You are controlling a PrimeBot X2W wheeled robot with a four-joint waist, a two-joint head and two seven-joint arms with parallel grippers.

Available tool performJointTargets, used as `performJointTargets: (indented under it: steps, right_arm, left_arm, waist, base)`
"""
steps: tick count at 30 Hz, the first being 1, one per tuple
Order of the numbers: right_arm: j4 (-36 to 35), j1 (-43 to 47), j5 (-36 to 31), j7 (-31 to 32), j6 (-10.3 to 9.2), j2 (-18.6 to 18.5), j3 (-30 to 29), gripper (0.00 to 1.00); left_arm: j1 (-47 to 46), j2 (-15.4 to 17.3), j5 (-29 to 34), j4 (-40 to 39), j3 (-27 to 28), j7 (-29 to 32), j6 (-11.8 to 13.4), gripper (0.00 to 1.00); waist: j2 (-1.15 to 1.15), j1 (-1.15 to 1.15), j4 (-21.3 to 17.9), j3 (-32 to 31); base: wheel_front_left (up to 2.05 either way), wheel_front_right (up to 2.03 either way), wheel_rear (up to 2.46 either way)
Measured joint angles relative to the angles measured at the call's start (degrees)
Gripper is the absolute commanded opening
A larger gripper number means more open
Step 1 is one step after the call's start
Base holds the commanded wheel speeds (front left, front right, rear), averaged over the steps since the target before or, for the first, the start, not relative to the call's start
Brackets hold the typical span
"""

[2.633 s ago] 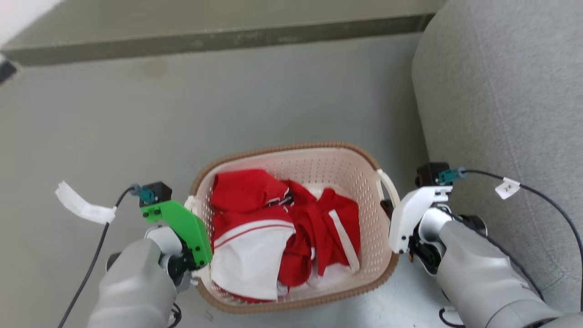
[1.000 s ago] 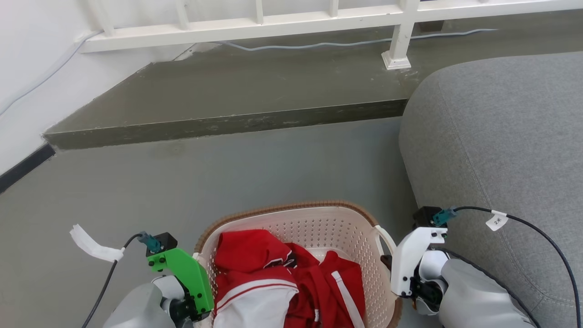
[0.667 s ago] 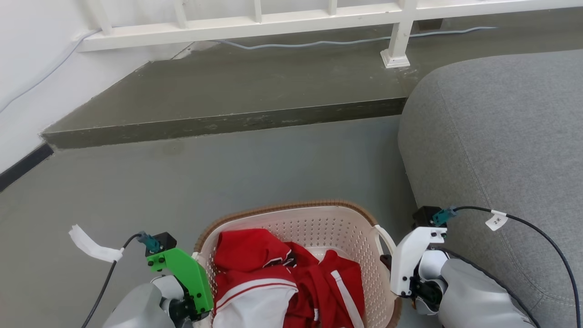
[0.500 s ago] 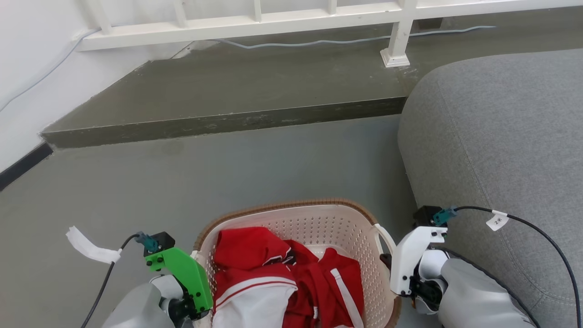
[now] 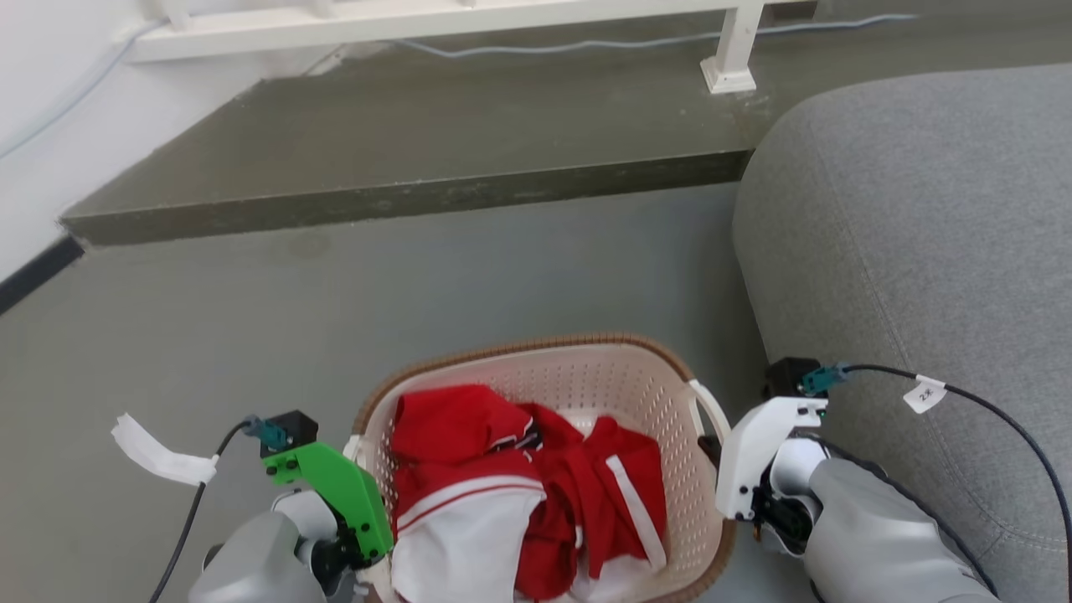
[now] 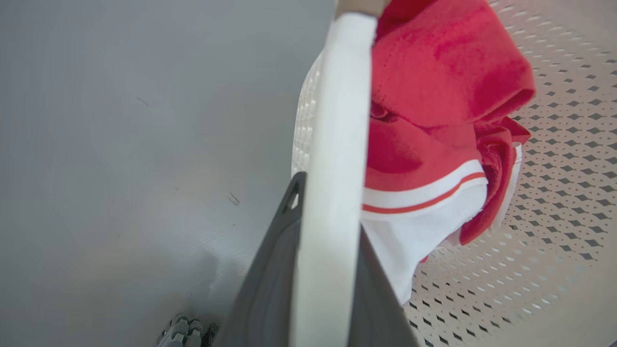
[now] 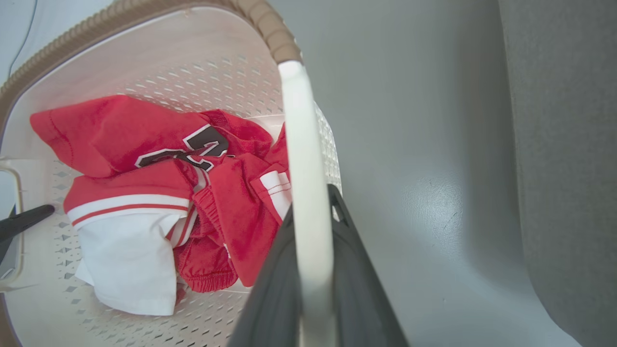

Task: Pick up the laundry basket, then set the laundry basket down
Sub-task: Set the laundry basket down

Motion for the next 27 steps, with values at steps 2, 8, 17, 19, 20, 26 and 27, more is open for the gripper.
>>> performJointTargets:
  steps: [2, 8, 17, 19, 20, 26, 27]
  right_arm:
    - [-0.24, -0.57, -0.01, -0.88, -0.35, -0.03, -0.04, 0.0]
    - [-1.24, -2.04, 0.0, -4.64, -0.57, -0.23, -0.92, 0.0]
    - [-2.59, -4.65, -1.34, -10.77, -1.01, -0.68, -0.16, 0.0]
    - [-3.0, -5.23, -1.68, -12.29, -1.03, -0.97, 0.05, 0.0]
    - [-3.19, -5.53, -1.89, -13.25, -1.13, -1.07, 0.18, 0.0]
    - [-3.57, -7.34, -3.11, -17.03, -1.44, -1.43, 0.41, 0.0]
    - [-3.61, -7.5, -3.24, -17.34, -1.44, -1.47, 0.43, 0.0]
  left_arm:
    - [-0.3, 0.02, 0.02, -0.47, -0.08, -0.77, 0.01, 0.0]
    - [-2.49, 0.08, 0.92, -1.57, -0.29, -3.71, 0.26, 0.0]
    - [-4.75, 0.38, 1.63, -3.14, -0.74, -7.9, 0.48, 0.0]
    - [-5.33, 0.34, 1.8, -3.66, -0.86, -9.34, 0.49, 0.0]
    - [-5.71, 0.35, 1.97, -3.9, -0.96, -9.93, 0.49, 0.0]
    - [-7.69, 0.4, 2.97, -5.13, -1.76, -13.36, 0.51, 0.0]
    - [-7.83, 0.41, 3.27, -5.24, -1.88, -14.02, 0.51, 0.0]
  waist:
    - [0.0, 0.0, -0.03, 0.7]
    - [0.0, 0.0, -0.11, 3.22]
    - [0.0, 0.0, -0.27, 7.66]
    - [0.0, 0.0, -0.31, 8.73]
    - [0.0, 0.0, -0.33, 9.26]
    - [0.0, 0.0, -0.43, 12.49]
    - [0.0, 0.0, -0.44, 13.02]
  base:
    - [0.0, 0.0, 0.0]
    - [0.0, 0.0, 0.0]
    - [0.0, 0.0, 0.0]
    - [0.0, 0.0, 0.0]
    - [0.0, 0.0, 0.0]
    - [0.0, 0.0, 0.0]
    - [0.0, 0.0, 0.0]
